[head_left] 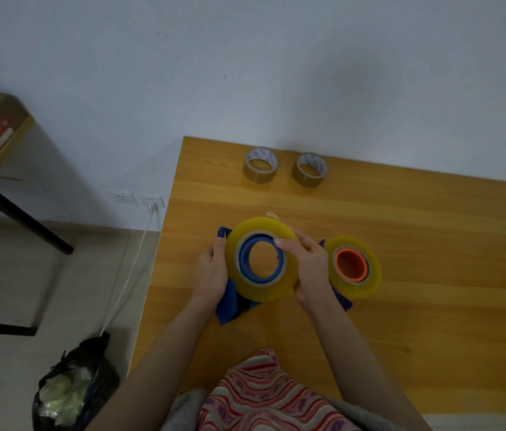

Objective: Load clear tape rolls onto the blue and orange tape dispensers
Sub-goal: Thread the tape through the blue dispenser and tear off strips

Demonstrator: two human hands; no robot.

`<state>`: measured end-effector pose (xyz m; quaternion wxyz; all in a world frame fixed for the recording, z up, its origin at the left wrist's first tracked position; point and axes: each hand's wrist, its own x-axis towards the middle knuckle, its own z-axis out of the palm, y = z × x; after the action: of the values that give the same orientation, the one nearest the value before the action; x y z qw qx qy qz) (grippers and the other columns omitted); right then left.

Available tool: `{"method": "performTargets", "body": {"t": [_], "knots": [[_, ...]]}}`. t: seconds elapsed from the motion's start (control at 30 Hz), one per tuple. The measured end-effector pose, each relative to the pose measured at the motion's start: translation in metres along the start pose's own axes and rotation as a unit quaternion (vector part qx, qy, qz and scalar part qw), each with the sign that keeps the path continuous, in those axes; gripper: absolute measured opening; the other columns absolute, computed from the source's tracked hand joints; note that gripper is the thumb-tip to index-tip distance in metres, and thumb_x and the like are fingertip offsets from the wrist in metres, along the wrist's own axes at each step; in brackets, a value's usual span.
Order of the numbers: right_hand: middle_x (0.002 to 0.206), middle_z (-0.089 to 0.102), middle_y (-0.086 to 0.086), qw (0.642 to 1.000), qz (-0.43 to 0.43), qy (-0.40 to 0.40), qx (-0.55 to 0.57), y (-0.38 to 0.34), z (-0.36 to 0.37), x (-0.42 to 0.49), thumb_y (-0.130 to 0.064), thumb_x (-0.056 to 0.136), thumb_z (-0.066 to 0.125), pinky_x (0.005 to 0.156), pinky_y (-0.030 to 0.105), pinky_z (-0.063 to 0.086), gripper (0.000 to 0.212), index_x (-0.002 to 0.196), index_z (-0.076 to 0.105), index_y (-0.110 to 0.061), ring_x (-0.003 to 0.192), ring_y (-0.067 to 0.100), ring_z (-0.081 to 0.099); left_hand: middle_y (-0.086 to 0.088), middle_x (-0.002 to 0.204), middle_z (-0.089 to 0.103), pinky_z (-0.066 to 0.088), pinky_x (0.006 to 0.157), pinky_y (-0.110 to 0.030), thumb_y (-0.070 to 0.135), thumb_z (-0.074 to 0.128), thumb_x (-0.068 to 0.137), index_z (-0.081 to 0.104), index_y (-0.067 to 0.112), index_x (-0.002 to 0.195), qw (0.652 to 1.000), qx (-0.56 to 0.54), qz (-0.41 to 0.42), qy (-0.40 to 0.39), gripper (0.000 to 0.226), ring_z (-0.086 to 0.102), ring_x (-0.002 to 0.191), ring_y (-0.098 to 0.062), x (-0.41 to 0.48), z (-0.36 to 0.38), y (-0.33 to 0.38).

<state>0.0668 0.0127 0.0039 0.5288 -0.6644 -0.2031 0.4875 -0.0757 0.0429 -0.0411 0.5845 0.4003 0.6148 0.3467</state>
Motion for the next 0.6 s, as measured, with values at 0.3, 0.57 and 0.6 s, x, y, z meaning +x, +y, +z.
{"method": "performTargets", "body": {"t": [0.3,0.57,0.6], "knots": [[0.107,0.069,0.012,0.999,0.016,-0.044,-0.005,-0.008,-0.008,-0.001,-0.024,0.061,0.078,0.079,0.042,0.053,0.057,0.115,0.063,-0.009,0.100,0.032,0.065,-0.011,0.068,0.044,0.035,0.065,-0.037,0.054,0.036,0.092,0.050,0.015,0.074,0.997,-0.011,0.046,-0.066,0.045,0.042,0.065,-0.023,-0.001,-0.005,0.004],[0.100,0.070,0.017,0.973,0.091,-0.154,-0.146,-0.035,-0.007,-0.016,-0.027,0.080,0.068,0.069,0.034,0.051,0.026,0.092,0.068,-0.004,0.081,0.022,0.062,-0.014,0.087,0.067,0.050,0.079,-0.041,0.060,0.036,0.090,0.066,0.015,0.085,0.993,-0.027,-0.045,-0.104,0.055,0.063,0.083,-0.030,0.010,-0.008,0.016],[0.095,0.068,0.017,0.979,0.080,-0.129,-0.139,-0.033,-0.007,-0.018,-0.029,0.076,0.071,0.069,0.035,0.049,0.028,0.087,0.066,-0.003,0.079,0.022,0.060,-0.011,0.076,0.063,0.048,0.071,-0.038,0.062,0.034,0.090,0.062,0.014,0.078,0.995,-0.030,-0.051,-0.086,0.057,0.061,0.072,-0.027,0.011,-0.010,0.015]]}}
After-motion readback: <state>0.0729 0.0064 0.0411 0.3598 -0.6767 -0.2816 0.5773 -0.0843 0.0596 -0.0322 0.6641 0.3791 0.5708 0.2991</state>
